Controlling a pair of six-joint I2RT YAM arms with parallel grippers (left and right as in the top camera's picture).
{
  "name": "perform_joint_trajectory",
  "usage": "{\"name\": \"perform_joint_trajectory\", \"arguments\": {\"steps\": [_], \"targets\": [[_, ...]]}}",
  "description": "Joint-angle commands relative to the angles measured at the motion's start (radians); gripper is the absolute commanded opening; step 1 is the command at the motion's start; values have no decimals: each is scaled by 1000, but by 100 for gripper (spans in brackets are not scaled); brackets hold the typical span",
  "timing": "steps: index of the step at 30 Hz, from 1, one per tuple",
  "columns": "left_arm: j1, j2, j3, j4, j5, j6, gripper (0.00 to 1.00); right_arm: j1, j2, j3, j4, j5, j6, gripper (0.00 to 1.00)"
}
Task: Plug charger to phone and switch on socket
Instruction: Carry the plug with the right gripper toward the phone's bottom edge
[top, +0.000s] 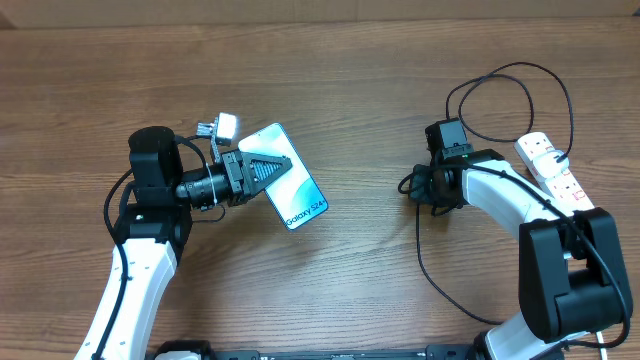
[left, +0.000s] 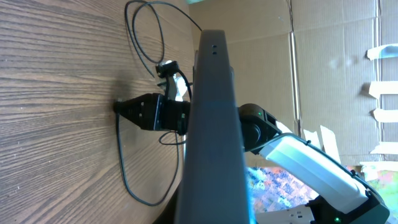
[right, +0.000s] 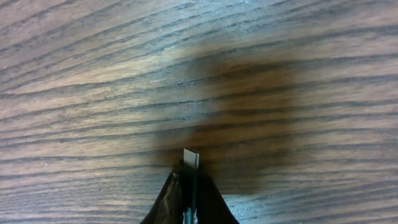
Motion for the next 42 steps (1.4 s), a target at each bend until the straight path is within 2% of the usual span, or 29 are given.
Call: {"name": "perform_joint_trajectory", "arguments": {"steps": [1, 3, 6, 11, 14, 17, 20, 25, 30, 36, 42], "targets": [[-7, 0, 8, 7, 35, 23, 4, 3, 65, -53, -26, -39, 4, 4], [-7, 0, 8, 8, 35, 24, 4, 3, 64, -44, -26, -80, -2, 4], [-7, 0, 8, 8, 40, 50, 4, 0, 57, 4, -65, -219, -93, 4], [-7, 0, 8, 26, 72, 68, 4, 0, 1, 149, -282, -543, -346, 4], [-6, 0, 8, 111, 156, 113, 4, 0, -69, 214, -442, -654, -460, 4], [-6, 0, 8, 264, 229, 104, 4, 0, -198, 224, -550, -768, -554, 4], [-6, 0, 8, 349, 229, 64, 4, 0, -306, 224, -616, -836, -615, 4], [-7, 0, 8, 408, 235, 64, 5, 3, -467, 223, -704, -932, -736, 4], [-7, 0, 8, 474, 266, 30, 5, 18, -541, 202, -734, -970, -826, 4], [-7, 1, 8, 569, 266, -65, 4, 142, -544, 137, -680, -971, -828, 4], [-29, 1, 9, 575, 266, -74, 4, 258, -543, 132, -555, -970, -764, 4]]}}
